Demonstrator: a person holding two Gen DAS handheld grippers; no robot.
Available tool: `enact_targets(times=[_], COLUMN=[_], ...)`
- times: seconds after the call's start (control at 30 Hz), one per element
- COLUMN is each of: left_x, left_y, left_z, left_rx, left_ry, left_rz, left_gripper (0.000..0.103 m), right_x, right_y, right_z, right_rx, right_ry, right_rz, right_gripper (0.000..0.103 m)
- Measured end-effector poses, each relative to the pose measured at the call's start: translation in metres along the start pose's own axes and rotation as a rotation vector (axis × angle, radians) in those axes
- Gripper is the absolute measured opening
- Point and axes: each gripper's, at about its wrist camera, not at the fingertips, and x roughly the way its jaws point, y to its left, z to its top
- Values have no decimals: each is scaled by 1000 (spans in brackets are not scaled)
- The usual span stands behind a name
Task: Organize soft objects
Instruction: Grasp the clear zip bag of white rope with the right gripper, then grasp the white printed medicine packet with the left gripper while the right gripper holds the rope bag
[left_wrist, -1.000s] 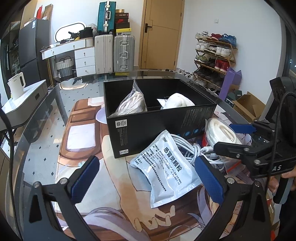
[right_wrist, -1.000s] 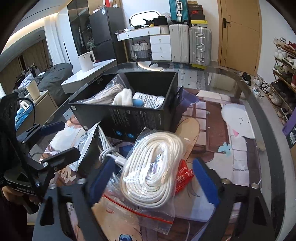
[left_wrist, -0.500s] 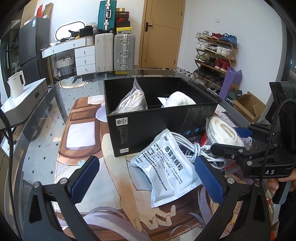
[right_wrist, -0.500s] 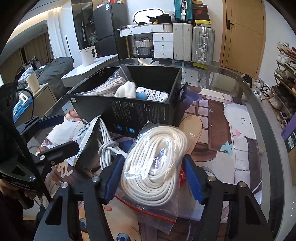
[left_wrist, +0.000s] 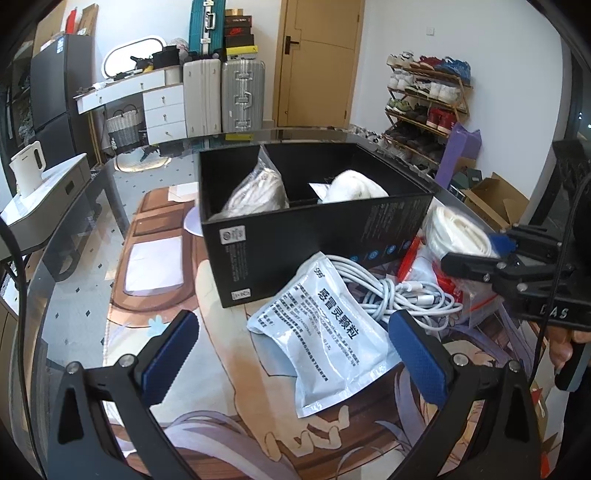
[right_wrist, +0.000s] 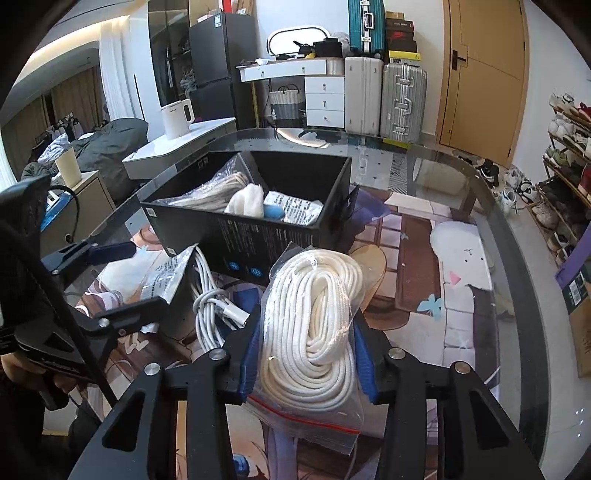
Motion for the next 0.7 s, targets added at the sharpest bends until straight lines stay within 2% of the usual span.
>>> enact_targets(times=[0.5,0.7], left_x=[17,17], left_y=[-6,-15], left_z=[1,-3], left_rx=[-13,-14], left_ry=[124,143], left_rz=[-55,-87], left_gripper=[103,103], right_x=[-7,-8], right_y=[1,1], right_z=[2,1], right_rx=[5,6], right_ry=[-22,-23], right_rz=[-2,-3], right_gripper=[44,44])
